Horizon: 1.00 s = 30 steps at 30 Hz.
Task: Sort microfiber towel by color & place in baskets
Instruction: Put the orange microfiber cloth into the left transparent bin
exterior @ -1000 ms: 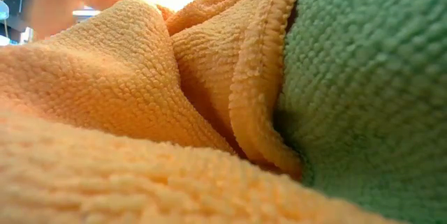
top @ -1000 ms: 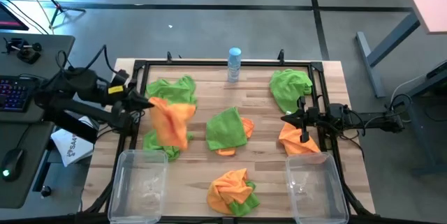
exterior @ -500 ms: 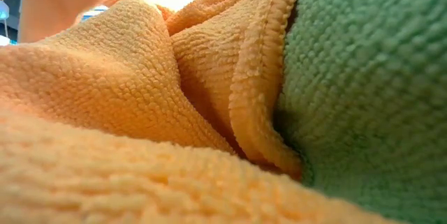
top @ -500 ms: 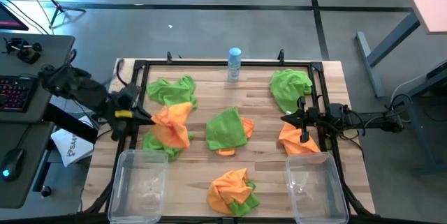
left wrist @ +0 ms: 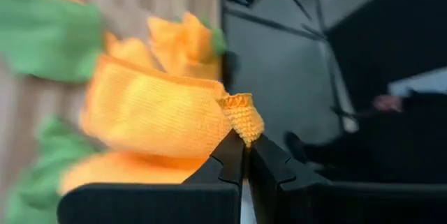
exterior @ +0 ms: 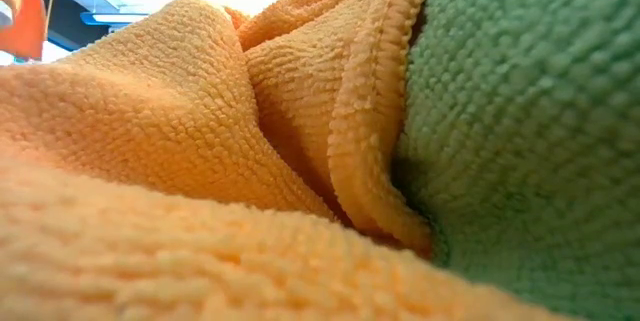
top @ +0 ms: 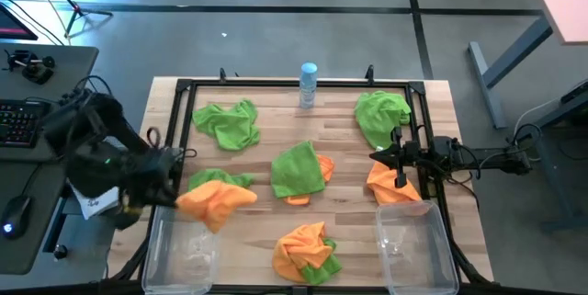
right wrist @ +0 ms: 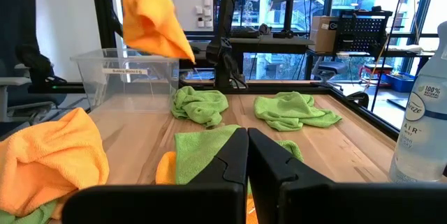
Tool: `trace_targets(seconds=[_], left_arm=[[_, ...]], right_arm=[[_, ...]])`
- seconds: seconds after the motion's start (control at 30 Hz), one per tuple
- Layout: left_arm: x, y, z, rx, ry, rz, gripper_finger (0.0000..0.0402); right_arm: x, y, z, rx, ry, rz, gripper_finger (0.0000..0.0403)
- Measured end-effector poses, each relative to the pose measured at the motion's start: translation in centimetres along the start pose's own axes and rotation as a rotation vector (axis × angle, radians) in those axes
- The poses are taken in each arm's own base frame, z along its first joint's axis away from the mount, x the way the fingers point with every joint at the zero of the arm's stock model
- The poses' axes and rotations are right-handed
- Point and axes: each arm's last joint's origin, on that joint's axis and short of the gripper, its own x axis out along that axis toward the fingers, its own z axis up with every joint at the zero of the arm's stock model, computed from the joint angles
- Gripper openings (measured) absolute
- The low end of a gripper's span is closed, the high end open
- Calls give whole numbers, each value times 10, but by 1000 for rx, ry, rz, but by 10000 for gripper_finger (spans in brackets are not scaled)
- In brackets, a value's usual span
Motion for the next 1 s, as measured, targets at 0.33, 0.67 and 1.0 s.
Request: trace_targets(seconds=[0.33,0.67,1.0], left_arm=[[27,-50,-39,-60,176,32,0],[77,-78,-57,93,214,145,0],[99,-46,-98,95,325,315,0]], right_arm=[[0,0,0,0,0,0,0],[0,0,0,0,0,0,0],[0,0,0,0,0,0,0]])
